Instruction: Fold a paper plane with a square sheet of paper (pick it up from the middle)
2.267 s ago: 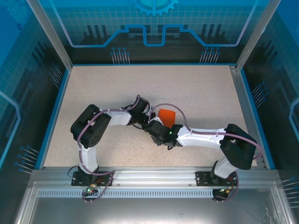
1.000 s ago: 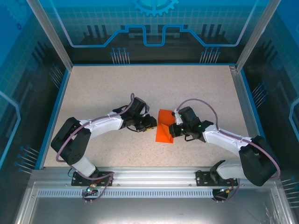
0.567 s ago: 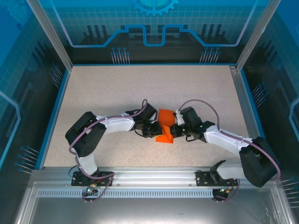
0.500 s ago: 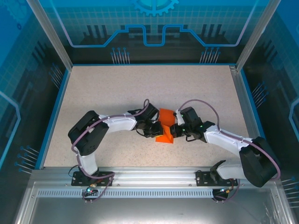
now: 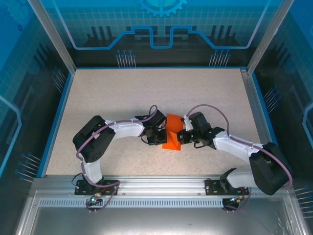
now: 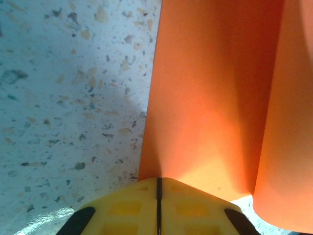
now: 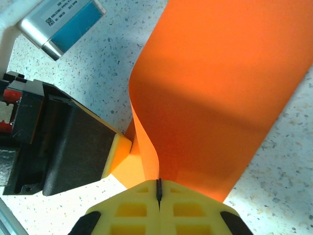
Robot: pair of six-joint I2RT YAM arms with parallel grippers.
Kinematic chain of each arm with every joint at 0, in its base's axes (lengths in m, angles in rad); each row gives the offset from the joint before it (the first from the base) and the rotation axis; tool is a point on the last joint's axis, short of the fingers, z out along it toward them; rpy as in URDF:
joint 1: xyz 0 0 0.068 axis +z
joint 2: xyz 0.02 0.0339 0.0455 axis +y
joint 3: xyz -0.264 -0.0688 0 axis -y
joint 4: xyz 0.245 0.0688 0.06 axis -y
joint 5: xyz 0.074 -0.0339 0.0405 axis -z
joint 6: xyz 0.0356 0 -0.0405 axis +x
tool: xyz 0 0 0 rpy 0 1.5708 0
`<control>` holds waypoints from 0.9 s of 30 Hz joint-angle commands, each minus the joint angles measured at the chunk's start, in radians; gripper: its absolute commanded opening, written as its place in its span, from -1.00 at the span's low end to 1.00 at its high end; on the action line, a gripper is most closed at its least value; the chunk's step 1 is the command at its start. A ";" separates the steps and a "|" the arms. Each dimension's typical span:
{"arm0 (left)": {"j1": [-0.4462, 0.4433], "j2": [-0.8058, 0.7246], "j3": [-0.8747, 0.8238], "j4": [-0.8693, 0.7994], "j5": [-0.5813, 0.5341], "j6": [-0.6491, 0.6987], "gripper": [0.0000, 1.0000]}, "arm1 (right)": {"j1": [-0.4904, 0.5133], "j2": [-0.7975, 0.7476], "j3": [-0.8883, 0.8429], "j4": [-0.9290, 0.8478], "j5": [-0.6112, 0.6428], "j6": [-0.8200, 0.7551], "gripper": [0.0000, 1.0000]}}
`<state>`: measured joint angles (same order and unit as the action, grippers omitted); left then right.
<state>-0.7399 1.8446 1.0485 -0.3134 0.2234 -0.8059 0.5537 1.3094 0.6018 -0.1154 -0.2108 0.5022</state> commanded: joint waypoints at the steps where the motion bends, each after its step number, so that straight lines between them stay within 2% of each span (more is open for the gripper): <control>1: 0.015 -0.005 -0.008 -0.119 -0.092 0.042 -0.82 | -0.008 0.015 0.016 0.031 -0.044 0.015 -0.94; 4: 0.026 -0.034 -0.041 -0.143 -0.136 0.065 -0.79 | 0.002 0.029 0.031 0.026 -0.057 0.007 -0.94; 11: 0.044 -0.052 -0.042 -0.104 -0.077 0.077 -0.78 | 0.009 0.089 0.060 0.039 -0.058 -0.003 -0.95; 27: 0.045 -0.038 -0.032 -0.101 -0.062 0.080 -0.76 | 0.007 0.240 0.133 0.006 0.006 -0.046 -0.95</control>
<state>-0.7021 1.8050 1.0218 -0.3614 0.1719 -0.7509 0.5564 1.5234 0.7044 -0.0898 -0.2207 0.4828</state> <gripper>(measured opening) 0.117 0.044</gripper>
